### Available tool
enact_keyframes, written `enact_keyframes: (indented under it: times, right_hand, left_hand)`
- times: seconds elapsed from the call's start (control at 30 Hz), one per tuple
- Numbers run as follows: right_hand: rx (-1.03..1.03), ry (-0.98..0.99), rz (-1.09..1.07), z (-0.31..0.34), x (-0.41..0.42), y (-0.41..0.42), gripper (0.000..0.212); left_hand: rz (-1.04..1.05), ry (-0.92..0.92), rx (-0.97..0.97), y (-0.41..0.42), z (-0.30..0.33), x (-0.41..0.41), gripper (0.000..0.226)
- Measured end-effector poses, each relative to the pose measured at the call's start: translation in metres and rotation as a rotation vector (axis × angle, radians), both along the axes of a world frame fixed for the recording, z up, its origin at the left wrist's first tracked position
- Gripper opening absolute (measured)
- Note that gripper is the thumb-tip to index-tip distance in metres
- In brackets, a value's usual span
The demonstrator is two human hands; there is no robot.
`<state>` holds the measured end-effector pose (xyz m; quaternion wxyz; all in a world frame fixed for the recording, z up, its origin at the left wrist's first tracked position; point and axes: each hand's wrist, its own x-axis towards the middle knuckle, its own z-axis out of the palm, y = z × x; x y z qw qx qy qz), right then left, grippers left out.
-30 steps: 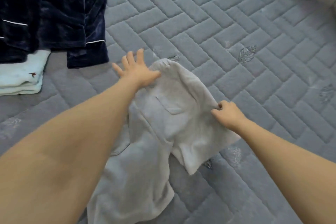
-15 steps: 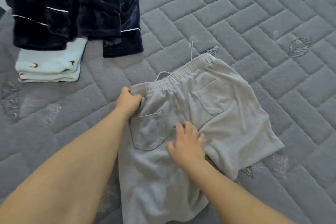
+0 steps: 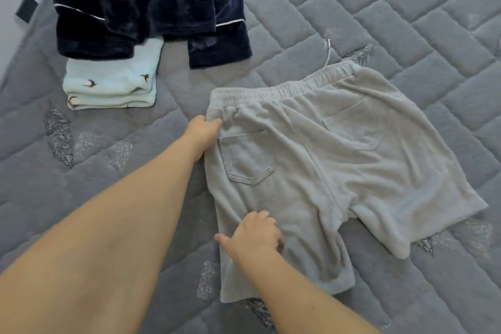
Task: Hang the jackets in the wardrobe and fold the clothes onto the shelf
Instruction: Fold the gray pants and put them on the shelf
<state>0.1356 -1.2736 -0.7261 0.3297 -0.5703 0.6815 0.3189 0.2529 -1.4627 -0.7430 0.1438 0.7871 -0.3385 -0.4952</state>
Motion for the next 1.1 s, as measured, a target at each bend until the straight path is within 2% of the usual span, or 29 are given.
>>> enact_keyframes:
  times: [0.07, 0.17, 0.23, 0.3, 0.37, 0.5, 0.57, 0.6, 0.63, 0.67, 0.73, 0.77, 0.83, 0.9, 0.97, 1.03, 1.1]
  right_hand:
    - [0.018, -0.018, 0.056, -0.003, -0.002, -0.010, 0.066]
    - [0.028, -0.206, 0.046, 0.000, -0.024, -0.025, 0.032]
    - [0.122, -0.396, -0.149, 0.009, -0.056, -0.035, 0.023]
    - [0.238, -0.612, -0.432, 0.020, -0.104, -0.047, 0.017]
    - [0.246, -0.644, -0.650, 0.035, -0.168, -0.058, 0.008]
    - [0.079, -0.523, -1.024, 0.058, -0.305, -0.070, 0.021]
    - [-0.046, -0.444, -1.139, 0.061, -0.358, -0.071, 0.011]
    - [-0.084, -0.431, -1.211, 0.060, -0.377, -0.069, 0.008]
    - [-0.094, -0.453, -1.275, 0.056, -0.392, -0.066, 0.029]
    - [-0.096, -0.495, -1.308, 0.051, -0.402, -0.062, 0.049]
    - [-0.060, -0.522, -1.160, 0.037, -0.403, -0.050, 0.068]
    - [-0.036, -0.476, -1.029, 0.029, -0.399, -0.044, 0.067]
    - [-0.061, -0.364, -0.804, 0.013, -0.395, -0.035, 0.046]
    - [-0.172, -0.356, -0.739, 0.007, -0.403, -0.038, 0.023]
    - [-0.309, -0.346, -0.783, 0.010, -0.421, -0.049, 0.009]
    - [-0.460, -0.258, -0.837, 0.009, -0.446, -0.061, 0.014]
    - [-0.490, -0.152, -0.849, 0.004, -0.461, -0.064, 0.036]
  left_hand:
    - [0.000, -0.001, -0.013, -0.005, 0.005, -0.006, 0.035]
    - [0.033, -0.006, -0.037, -0.018, 0.024, -0.025, 0.016]
    - [0.127, 0.032, -0.063, -0.028, 0.042, -0.045, 0.012]
    - [0.228, 0.130, -0.107, -0.041, 0.061, -0.076, 0.009]
    - [0.263, 0.219, -0.148, -0.057, 0.080, -0.119, 0.003]
    - [0.177, 0.436, -0.108, -0.076, 0.112, -0.233, 0.011]
    - [0.007, 0.570, -0.007, -0.074, 0.116, -0.285, 0.016]
    - [-0.107, 0.577, 0.023, -0.070, 0.112, -0.305, 0.017]
    - [-0.227, 0.503, 0.005, -0.066, 0.103, -0.319, 0.016]
    - [-0.343, 0.340, -0.053, -0.061, 0.090, -0.327, 0.017]
    - [-0.460, -0.153, -0.140, -0.048, 0.059, -0.323, 0.037]
    - [-0.455, -0.338, -0.149, -0.037, 0.046, -0.315, 0.043]
    - [-0.365, -0.528, -0.172, -0.015, 0.021, -0.296, 0.048]
    - [-0.210, -0.523, -0.174, 0.000, 0.005, -0.281, 0.053]
    - [0.009, -0.382, -0.156, 0.003, -0.002, -0.271, 0.060]
    - [0.227, -0.178, -0.149, 0.005, -0.004, -0.270, 0.067]
    - [0.389, 0.047, -0.131, 0.019, -0.003, -0.274, 0.070]
